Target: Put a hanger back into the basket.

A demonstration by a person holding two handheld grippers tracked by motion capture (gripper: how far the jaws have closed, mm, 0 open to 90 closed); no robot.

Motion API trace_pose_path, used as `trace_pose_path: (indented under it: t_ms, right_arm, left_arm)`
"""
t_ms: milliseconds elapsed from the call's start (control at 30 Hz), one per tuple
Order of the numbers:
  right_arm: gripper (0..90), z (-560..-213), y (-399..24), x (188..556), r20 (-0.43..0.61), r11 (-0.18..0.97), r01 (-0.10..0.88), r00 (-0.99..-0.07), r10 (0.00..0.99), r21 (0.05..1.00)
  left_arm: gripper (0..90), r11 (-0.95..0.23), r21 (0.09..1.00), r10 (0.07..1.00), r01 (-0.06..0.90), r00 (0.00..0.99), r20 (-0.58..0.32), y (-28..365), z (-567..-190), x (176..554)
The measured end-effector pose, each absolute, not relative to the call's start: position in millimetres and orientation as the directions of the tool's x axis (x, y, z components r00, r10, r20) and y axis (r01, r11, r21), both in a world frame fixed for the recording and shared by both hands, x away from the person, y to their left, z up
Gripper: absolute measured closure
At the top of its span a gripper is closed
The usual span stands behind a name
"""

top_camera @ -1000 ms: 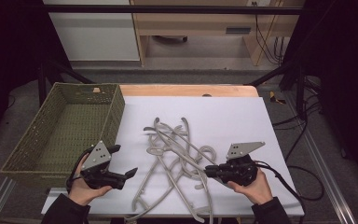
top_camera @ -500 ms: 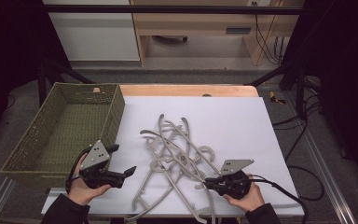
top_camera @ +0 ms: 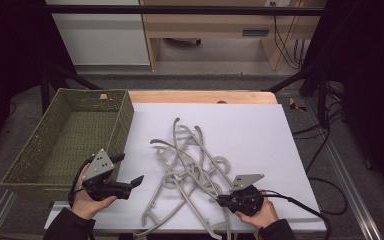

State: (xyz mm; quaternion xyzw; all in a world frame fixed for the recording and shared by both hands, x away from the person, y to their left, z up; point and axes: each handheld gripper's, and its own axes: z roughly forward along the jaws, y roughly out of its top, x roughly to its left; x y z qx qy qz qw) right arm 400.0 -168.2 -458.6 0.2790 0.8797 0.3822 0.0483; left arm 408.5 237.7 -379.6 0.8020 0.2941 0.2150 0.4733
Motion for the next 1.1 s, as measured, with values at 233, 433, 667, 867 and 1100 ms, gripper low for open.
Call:
trace_pose_path:
  t_ms: [233, 433, 667, 867, 1100]
  right_arm:
    - [66.5, -445.2, -165.7, 404.0, 0.124, 0.51, 0.436, -0.836, 0.535, 0.741]
    - [64.3, -447.3, -148.0, 414.2, 0.126, 0.532, 0.486, -0.808, 0.575, 0.693]
    - [71.8, -457.9, -133.3, 421.3, 0.127, 0.57, 0.524, -0.796, 0.591, 0.633]
    - [81.5, -457.4, -132.7, 423.7, 0.13, 0.566, 0.551, -0.777, 0.615, 0.613]
    - [82.3, -436.8, -144.5, 420.5, 0.113, 0.556, 0.506, -0.798, 0.592, 0.66]
  left_arm:
    - [7.5, -0.379, 0.885, 0.677, 0.272, 0.733, 0.064, 237.9, -380.4, 409.4]
    - [7.7, -0.381, 0.884, 0.676, 0.272, 0.734, 0.066, 237.8, -380.4, 409.3]
    - [7.8, -0.378, 0.884, 0.678, 0.274, 0.732, 0.063, 238.2, -380.7, 409.8]
    - [7.9, -0.377, 0.885, 0.678, 0.273, 0.732, 0.063, 238.8, -380.3, 409.6]
    - [8.0, -0.381, 0.885, 0.676, 0.267, 0.734, 0.069, 239.0, -379.6, 409.2]
